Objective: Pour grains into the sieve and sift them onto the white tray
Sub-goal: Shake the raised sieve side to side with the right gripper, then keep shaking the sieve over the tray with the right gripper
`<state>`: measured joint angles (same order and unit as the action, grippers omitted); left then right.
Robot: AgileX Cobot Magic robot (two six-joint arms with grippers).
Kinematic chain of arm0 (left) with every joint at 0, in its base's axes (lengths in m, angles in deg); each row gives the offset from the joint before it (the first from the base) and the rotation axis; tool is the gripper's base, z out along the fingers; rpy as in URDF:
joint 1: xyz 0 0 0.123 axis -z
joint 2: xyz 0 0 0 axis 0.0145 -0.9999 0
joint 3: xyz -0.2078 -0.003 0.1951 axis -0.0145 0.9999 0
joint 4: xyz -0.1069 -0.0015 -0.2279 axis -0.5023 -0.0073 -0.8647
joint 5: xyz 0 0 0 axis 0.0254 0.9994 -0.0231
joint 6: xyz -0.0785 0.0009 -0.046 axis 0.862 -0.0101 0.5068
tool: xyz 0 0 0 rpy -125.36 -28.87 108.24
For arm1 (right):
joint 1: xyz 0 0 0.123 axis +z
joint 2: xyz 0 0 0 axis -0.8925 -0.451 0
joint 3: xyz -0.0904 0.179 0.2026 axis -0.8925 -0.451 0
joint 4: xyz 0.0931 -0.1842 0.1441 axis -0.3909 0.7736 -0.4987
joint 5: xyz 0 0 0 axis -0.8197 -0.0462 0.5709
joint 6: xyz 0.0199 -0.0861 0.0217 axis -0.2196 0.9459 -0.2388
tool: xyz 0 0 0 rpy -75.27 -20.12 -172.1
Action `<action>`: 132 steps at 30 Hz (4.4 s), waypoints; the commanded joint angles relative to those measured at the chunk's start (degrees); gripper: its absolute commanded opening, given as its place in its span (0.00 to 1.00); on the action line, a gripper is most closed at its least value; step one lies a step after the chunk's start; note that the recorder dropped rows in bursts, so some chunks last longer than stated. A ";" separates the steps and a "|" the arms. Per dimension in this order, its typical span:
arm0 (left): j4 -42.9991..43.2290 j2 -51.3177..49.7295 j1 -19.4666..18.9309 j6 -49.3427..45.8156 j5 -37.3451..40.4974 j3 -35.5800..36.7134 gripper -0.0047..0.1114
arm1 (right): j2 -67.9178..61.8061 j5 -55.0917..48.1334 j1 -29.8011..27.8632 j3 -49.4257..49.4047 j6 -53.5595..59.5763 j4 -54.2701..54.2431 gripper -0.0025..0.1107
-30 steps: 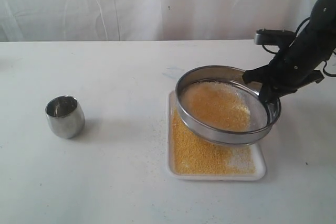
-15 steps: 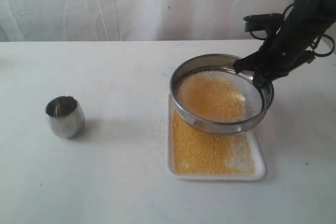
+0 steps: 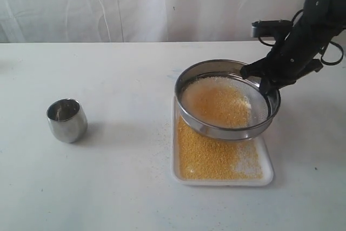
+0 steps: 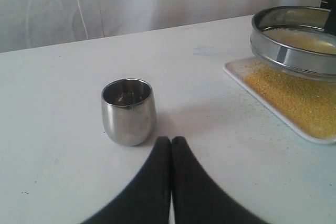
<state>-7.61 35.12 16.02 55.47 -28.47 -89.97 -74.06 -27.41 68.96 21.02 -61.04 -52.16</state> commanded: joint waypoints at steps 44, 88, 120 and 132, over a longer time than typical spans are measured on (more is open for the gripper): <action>-0.12 0.29 0.18 0.29 -0.07 0.22 0.04 | 0.02 4.66 -0.13 -0.78 -4.65 -2.72 0.02; -0.12 0.29 0.18 0.29 -0.07 0.22 0.04 | 0.05 2.97 -0.07 -0.55 4.00 -5.73 0.02; -0.12 0.29 0.18 0.29 -0.07 0.22 0.04 | 0.05 -0.76 -1.58 0.45 2.02 -4.02 0.02; -0.12 0.29 0.18 0.29 -0.07 0.22 0.04 | -0.56 -0.51 -0.22 0.14 -5.09 -1.22 0.02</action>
<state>-7.61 35.12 16.02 55.47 -28.47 -89.97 -75.42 -31.61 69.42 20.88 -61.84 -50.32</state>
